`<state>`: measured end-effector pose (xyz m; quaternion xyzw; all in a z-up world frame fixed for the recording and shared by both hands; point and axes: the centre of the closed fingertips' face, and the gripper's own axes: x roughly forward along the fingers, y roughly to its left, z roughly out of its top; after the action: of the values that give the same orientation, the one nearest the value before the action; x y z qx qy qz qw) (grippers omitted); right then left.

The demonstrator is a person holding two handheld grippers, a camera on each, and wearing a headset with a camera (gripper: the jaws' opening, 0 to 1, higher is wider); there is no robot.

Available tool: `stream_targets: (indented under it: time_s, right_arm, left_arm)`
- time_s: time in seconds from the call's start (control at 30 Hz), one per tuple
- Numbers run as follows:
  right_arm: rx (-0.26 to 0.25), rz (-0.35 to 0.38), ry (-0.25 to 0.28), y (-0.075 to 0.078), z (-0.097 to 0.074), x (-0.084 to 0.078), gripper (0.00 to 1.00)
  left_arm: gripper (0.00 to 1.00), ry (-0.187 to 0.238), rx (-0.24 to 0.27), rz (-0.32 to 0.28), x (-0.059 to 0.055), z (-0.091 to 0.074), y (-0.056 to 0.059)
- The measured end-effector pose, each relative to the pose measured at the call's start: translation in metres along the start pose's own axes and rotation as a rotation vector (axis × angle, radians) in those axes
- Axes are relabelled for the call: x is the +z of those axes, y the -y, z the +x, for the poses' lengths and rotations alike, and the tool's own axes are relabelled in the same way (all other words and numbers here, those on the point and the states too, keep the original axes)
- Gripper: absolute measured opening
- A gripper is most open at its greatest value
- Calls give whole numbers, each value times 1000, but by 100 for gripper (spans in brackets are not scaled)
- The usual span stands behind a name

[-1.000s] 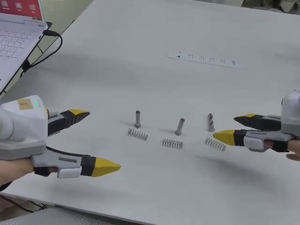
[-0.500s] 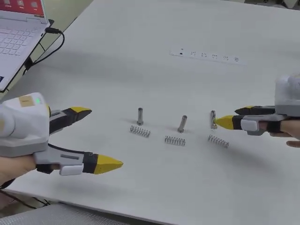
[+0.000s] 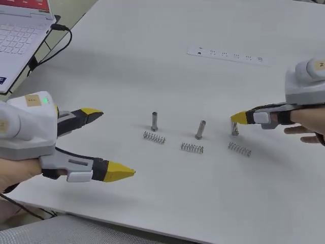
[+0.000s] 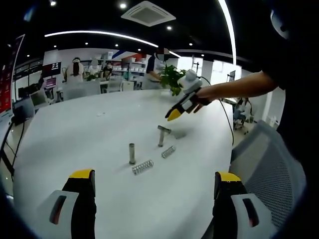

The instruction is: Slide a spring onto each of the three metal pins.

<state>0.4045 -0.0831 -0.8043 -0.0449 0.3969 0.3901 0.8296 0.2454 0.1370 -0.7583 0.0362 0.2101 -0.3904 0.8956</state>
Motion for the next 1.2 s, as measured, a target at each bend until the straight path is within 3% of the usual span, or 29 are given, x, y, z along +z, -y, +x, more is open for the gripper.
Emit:
stream_targets:
  time_s: [0.2, 0.57, 0.9, 1.2]
  right_arm:
    - [-17, 23, -41, 6, 12, -4, 34]
    - [-52, 116, -104, 18, 28, -16, 24]
    - [-85, 143, -130, 32, 41, -18, 17]
    - [-107, 111, -158, 34, 44, -18, 10]
  left_arm:
    - [96, -19, -27, 20, -2, 1, -1]
    - [94, -20, -19, 1, -7, -1, -5]
    - [94, -18, 3, -17, -12, -5, -10]
    - [94, -25, -6, -15, -14, -4, -10]
